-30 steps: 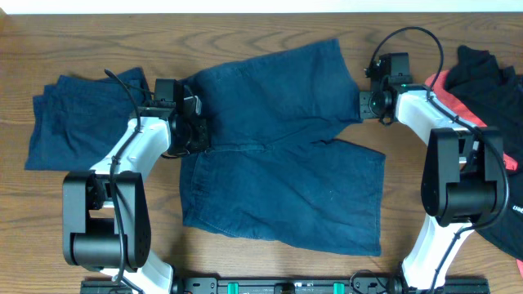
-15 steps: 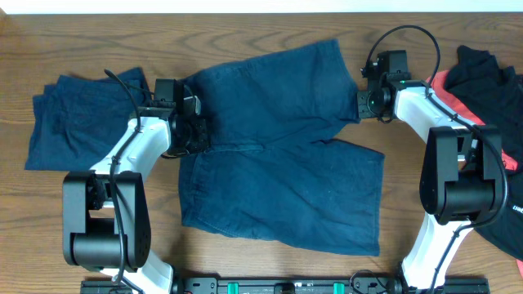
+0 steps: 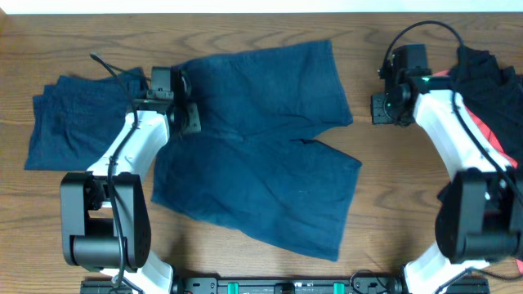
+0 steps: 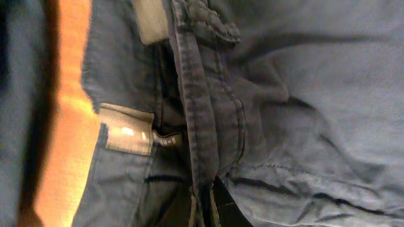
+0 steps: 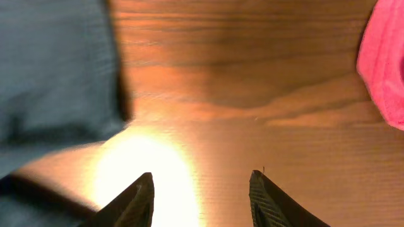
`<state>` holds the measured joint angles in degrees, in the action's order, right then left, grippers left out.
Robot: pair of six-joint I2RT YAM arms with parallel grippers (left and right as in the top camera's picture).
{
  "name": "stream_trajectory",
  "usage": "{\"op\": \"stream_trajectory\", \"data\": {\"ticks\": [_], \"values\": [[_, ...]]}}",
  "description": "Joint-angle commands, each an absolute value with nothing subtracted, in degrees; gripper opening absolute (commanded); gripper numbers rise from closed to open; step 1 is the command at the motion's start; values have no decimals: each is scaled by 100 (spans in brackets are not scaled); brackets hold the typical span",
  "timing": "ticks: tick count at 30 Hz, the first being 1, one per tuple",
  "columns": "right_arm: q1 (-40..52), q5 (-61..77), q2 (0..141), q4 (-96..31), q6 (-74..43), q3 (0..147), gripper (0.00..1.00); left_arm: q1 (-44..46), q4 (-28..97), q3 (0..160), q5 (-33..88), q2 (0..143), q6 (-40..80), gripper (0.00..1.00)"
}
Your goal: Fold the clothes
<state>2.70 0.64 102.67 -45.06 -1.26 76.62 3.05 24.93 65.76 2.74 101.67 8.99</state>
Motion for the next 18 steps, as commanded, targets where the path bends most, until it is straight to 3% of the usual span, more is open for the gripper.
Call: {"op": "stream_trajectory", "data": {"ticks": [1,5,7,11,18], "values": [[344,1522,10195,-4652,250,7660,48,290,2480,6720,78,10029,928,7],[578,1739,10315,-4491,287,7644,54,279,2847,6720,78,10029,930,50],[690,1741,10451,-4274,281,7644,60,281,3164,6720,78,10029,930,61],[805,1441,10787,-3776,-128,7644,62,281,3870,6720,80,10029,980,68],[812,1269,11386,-3336,-469,7644,61,281,4740,6720,82,10029,1022,69]]}}
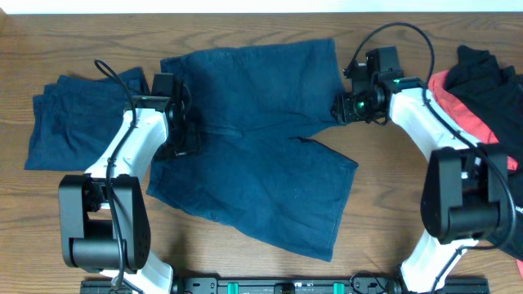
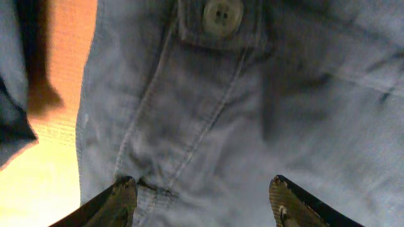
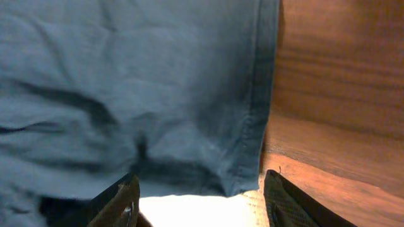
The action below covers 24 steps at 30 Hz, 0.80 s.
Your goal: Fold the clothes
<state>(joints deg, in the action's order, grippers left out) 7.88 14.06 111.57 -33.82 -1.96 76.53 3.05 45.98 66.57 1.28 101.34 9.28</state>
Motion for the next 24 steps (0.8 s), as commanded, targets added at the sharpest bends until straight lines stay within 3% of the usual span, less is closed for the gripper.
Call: {"op": "stream_trajectory", "data": {"ticks": [1,7,9,11,12,20,24], "values": [[812,1186,11476,-3310,-543,7644,61,281,4807,6720,82,10029,1022,69],[838,1245,11690,-3170,-576,7644,57,281,4991,6720,82,10029,1022,70],[838,1240,11692,-3203,-576,7644,42,281,4987,6720,84,10029,1022,70],[827,1199,11692,-3236,-574,7644,8,281,4989,6720,82,10029,1022,70],[816,1170,11692,-3264,-574,7644,1,281,4991,6720,82,10029,1024,70],[434,-567,11598,-3745,-1457,7647,1,281,4991,6720,84,10029,1022,70],[56,-663,11365,-3645,-1406,7671,1,281,4989,6720,89,10029,1022,70]]}}
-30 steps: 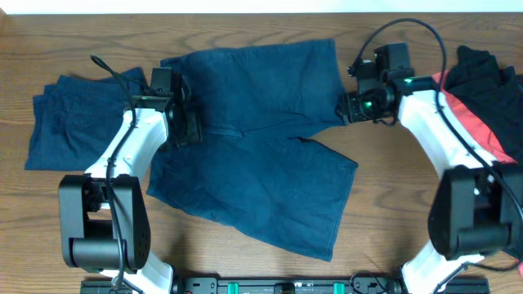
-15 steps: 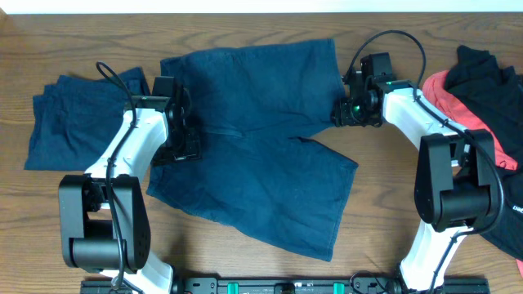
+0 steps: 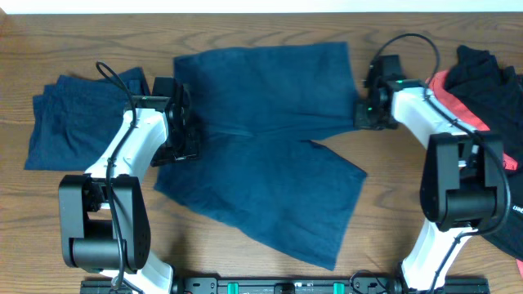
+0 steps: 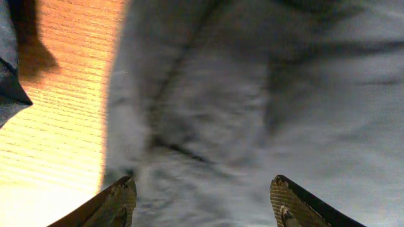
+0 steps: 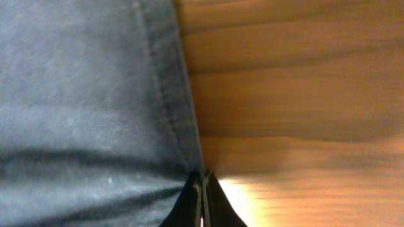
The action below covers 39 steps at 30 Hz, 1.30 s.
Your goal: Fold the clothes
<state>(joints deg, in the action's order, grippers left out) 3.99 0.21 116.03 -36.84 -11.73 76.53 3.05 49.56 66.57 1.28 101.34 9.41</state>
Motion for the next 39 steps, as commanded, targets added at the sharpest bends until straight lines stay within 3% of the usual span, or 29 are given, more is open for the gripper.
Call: {"op": "stream_trajectory", "data": {"ticks": [1,7,8,10,13,21,29,33,34,36,39], "values": [[-14,-659,11319,-3607,-1352,7699,1,281,4991,6720,91,10029,1022,70],[-272,-294,11238,-3627,-784,8084,2,281,4995,6720,703,10029,1020,70],[-272,-294,11238,-3645,-709,8112,5,281,5002,6720,827,10029,1020,70],[-272,-294,11238,-3778,-652,8211,23,281,5068,6720,1055,10029,1020,70],[-272,-290,11137,-4222,-687,8444,32,281,5343,6720,1376,10029,1020,70],[-266,-272,10186,-5352,-720,8698,37,281,6377,6646,1605,10029,1227,70],[-237,113,9944,-6971,-937,8648,33,285,5677,5964,1608,10029,1839,68],[-106,242,9942,-7369,-937,8503,32,285,5072,5655,1634,10029,1835,55],[-56,242,9939,-7417,-937,8477,32,285,4967,5603,1634,10029,1835,45],[95,242,9933,-7474,-932,8423,33,285,4827,5529,1634,10029,1835,35],[392,242,9931,-7553,-934,8353,33,285,4805,5518,1750,10029,1833,29]]}}
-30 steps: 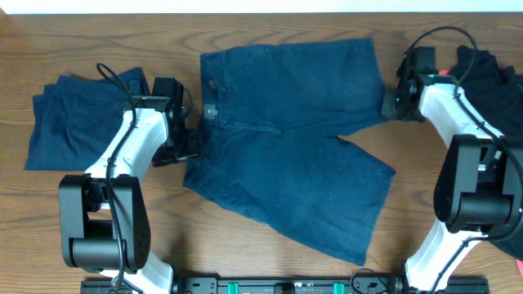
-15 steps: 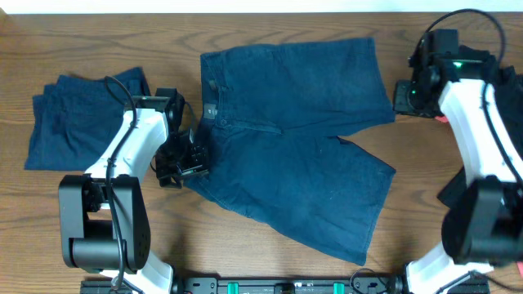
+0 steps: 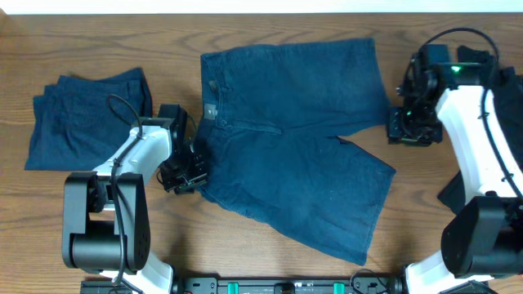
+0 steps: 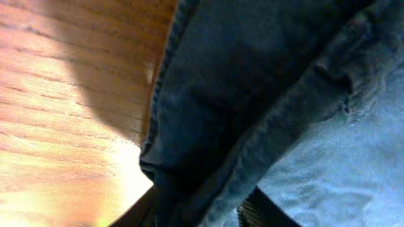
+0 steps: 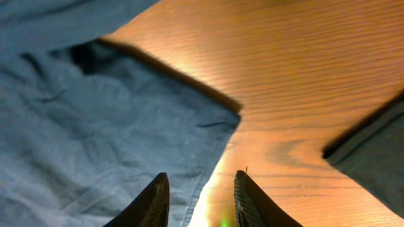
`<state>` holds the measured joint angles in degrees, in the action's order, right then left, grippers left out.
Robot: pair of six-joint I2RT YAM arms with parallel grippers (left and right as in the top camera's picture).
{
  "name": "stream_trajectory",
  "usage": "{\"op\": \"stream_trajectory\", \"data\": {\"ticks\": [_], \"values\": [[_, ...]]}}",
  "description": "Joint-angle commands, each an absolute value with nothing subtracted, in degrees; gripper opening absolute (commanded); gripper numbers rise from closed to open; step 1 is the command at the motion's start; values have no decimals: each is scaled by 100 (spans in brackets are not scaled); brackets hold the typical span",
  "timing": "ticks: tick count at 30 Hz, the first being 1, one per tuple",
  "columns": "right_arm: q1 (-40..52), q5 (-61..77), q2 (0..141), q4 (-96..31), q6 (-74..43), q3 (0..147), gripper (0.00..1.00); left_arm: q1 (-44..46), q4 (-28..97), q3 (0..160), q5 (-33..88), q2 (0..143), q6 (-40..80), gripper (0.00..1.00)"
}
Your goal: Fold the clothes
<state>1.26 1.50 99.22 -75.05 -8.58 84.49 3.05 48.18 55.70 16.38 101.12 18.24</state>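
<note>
Dark blue shorts [image 3: 286, 147] lie spread flat on the wooden table [image 3: 425, 220], waistband to the left and both legs pointing right. My left gripper [image 3: 186, 170] sits at the lower waistband corner. In the left wrist view it [image 4: 199, 211] is shut on a thick fold of that corner. My right gripper [image 3: 402, 129] hovers just right of the upper leg's hem, over bare wood. In the right wrist view it [image 5: 201, 198] is open, with the edge of the shorts [image 5: 95, 126] lying below its left finger.
A folded dark blue garment [image 3: 82, 114] lies at the far left. Dark cloth [image 5: 372, 157] from the pile at the right edge shows in the right wrist view; my right arm covers most of that pile in the overhead view.
The shorts lie further right and flatter. My right gripper has let go of the upper leg's hem and stands open beside it. My left gripper moved down the waistband and shut on its lower corner.
First my left gripper was shut on the waistband while the right hung open over bare wood. Then the left was open on the waist and the right open over the upper leg's hem. The right was then shut on that hem. Now the shorts sit further right.
</note>
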Motion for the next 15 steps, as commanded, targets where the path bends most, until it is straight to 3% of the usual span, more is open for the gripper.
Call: {"op": "stream_trajectory", "data": {"ticks": [1,6,12,15], "values": [[489,244,9931,-7568,-947,8324,33,285,4805,5518,1852,10029,1833,25],[794,467,9837,-7572,-1959,7999,33,285,4722,5518,2366,10029,1831,13],[803,2283,9279,-7019,-2316,6952,34,285,4724,5520,2368,10027,1765,10],[893,2303,8833,-6834,-2475,6379,33,285,4716,5522,2410,10007,1765,8]]}}
